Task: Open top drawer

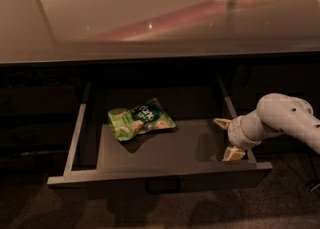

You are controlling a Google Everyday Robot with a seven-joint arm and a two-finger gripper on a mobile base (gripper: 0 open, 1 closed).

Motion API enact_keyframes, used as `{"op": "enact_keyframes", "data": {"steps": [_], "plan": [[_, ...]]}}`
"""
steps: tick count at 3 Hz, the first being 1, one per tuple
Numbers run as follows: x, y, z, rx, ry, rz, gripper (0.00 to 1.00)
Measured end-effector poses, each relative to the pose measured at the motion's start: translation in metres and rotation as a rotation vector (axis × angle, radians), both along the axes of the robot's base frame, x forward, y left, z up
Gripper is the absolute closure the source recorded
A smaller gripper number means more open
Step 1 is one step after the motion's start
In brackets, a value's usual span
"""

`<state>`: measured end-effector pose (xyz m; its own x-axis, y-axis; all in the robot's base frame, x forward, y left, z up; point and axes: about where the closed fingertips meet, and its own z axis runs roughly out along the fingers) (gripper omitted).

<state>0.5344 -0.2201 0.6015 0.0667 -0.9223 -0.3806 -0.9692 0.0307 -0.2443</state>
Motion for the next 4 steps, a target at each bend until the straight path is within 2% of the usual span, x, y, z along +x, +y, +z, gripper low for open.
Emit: {"op": "enact_keyframes", "data": {"steps": [1, 2, 3, 4], "plan": [[0.003, 0.003, 0.005, 0.090, 0.026, 0.035, 0.00], [-0.014, 0.012, 0.025, 0.302, 0.037, 0.123, 0.00], [-0.028, 0.020, 0.036, 0.360, 0.027, 0.208, 0.00], [-0.028, 0.020, 0.036, 0.360, 0.027, 0.208, 0.00]]}}
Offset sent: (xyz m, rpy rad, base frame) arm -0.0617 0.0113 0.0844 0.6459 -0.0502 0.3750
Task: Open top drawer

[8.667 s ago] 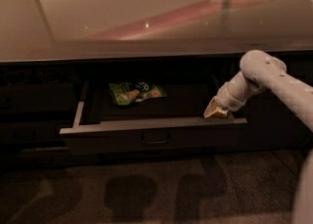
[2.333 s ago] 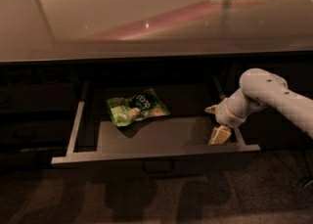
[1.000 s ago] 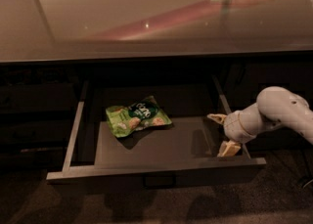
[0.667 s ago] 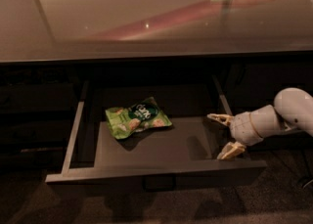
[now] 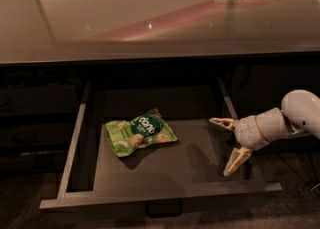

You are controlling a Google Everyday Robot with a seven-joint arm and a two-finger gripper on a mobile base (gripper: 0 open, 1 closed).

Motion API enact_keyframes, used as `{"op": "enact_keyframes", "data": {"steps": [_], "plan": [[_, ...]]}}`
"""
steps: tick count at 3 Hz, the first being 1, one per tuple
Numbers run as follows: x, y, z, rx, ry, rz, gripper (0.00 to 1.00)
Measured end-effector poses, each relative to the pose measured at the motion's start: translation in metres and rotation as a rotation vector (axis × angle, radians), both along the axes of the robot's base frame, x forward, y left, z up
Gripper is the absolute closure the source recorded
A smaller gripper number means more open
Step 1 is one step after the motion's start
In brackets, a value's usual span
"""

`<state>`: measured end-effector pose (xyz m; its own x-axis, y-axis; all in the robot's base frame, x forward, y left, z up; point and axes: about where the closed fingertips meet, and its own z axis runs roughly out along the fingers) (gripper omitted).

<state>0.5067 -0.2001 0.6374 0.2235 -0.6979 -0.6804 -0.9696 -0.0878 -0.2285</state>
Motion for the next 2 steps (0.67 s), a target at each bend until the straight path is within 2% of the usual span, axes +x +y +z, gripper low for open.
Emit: {"op": "enact_keyframes", "data": {"steps": [1, 2], "plan": [[-0.0148, 0.0089, -0.0181, -0.040, 0.026, 0.029, 0.00], [-0.0148, 0.0089, -0.0181, -0.040, 0.026, 0.029, 0.00]]}}
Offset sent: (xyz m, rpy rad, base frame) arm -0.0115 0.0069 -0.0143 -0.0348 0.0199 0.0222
